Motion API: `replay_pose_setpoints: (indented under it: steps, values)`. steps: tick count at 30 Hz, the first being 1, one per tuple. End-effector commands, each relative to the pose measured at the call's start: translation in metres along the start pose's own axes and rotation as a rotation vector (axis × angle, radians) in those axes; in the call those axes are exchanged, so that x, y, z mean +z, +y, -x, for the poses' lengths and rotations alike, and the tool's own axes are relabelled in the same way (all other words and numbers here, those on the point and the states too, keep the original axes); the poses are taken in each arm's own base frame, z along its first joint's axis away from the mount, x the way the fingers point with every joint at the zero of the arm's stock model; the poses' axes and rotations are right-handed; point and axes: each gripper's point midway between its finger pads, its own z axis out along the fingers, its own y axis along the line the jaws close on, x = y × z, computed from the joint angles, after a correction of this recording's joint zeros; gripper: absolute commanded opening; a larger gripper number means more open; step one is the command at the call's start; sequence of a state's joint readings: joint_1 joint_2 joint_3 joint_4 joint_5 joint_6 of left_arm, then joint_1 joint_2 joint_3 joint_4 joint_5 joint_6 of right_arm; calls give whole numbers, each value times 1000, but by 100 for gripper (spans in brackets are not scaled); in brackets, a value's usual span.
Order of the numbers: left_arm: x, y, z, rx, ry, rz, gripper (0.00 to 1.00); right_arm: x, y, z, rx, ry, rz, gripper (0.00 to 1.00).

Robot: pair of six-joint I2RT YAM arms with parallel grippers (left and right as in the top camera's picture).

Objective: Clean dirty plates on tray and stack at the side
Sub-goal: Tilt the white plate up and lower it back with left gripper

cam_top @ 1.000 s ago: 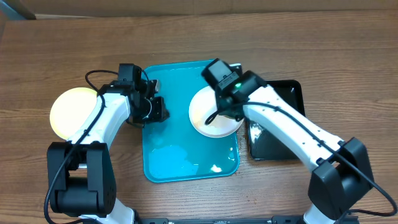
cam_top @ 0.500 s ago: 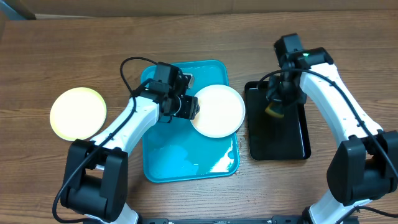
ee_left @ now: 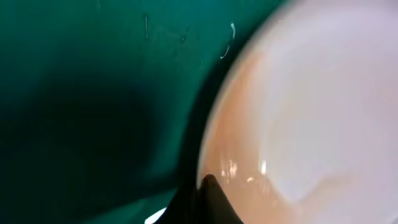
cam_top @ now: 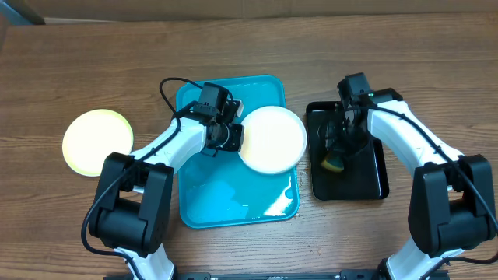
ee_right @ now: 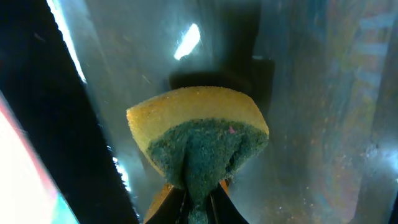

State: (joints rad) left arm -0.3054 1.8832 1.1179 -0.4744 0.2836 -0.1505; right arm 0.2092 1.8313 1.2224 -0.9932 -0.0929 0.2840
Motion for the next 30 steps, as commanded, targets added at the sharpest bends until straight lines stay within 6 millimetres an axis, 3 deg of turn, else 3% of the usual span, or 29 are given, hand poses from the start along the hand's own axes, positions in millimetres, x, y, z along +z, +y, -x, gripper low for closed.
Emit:
replay_pose_setpoints:
  steps: [1, 6, 11, 14, 18, 30]
  values:
    - [3, 2, -5, -25, 24, -20, 4, -8, 2, 2, 3, -29, 21, 9]
    - [-19, 21, -1, -77, 36, 35, 4, -9, 3, 3, 2, -35, 23, 9]
    - [-85, 42, 26, -79, -13, 185, 4, -9, 3, 4, 1, -39, 25, 9]
    - [-127, 44, 41, -25, -69, 292, 4, -9, 3, 4, 2, -39, 25, 9]
    - [-165, 44, 48, 41, -122, 459, 4, -9, 3, 4, 2, -39, 25, 9]
    - [-202, 44, 38, 152, -135, 855, 4, -9, 3, 4, 2, -39, 25, 9]
